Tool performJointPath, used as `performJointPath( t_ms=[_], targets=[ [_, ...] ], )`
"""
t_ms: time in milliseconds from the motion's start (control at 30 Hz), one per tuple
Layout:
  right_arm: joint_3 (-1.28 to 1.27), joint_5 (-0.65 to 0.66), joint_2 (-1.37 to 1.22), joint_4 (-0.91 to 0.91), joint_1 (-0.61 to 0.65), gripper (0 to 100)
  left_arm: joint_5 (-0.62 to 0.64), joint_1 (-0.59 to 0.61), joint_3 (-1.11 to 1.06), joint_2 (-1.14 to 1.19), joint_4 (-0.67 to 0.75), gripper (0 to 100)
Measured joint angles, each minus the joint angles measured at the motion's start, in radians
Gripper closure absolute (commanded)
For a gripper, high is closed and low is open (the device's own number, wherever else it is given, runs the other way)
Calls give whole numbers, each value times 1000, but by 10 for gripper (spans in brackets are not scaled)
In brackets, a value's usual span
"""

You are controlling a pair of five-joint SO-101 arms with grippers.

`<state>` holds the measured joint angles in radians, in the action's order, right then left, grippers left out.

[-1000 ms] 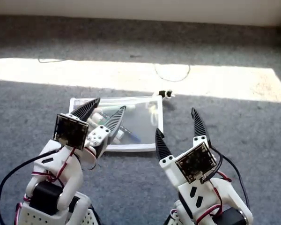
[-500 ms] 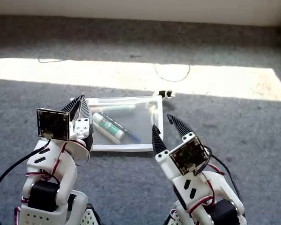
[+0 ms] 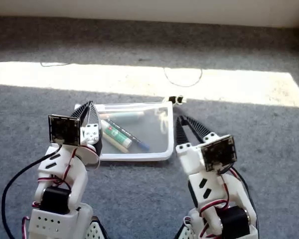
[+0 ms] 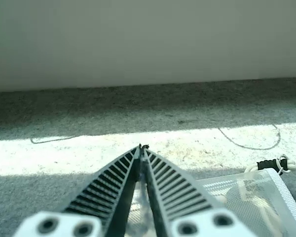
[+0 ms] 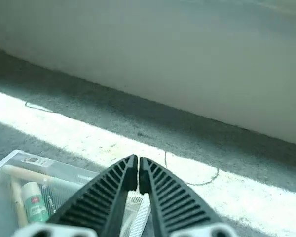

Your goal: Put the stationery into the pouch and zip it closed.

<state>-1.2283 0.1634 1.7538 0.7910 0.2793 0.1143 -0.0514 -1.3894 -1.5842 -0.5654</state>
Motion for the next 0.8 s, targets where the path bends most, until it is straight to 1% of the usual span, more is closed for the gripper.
performJointPath(
  t_ms=[133, 333, 533, 667, 800],
  targets=[
    [0, -40, 0, -29, -44, 993, 0, 5, -9, 0, 55, 992],
    [0, -46, 0, -31, -49, 992, 0, 5, -9, 0, 63, 992],
    [-11, -46, 75, -29, -57, 992, 0, 66, -80, 0, 66, 992],
    [-61, -46, 71, 2, -140, 992, 0, 112, -144, 0, 66, 992],
    [-146, -46, 69, 2, -267, 992, 0, 155, -199, 0, 66, 994]
  ],
)
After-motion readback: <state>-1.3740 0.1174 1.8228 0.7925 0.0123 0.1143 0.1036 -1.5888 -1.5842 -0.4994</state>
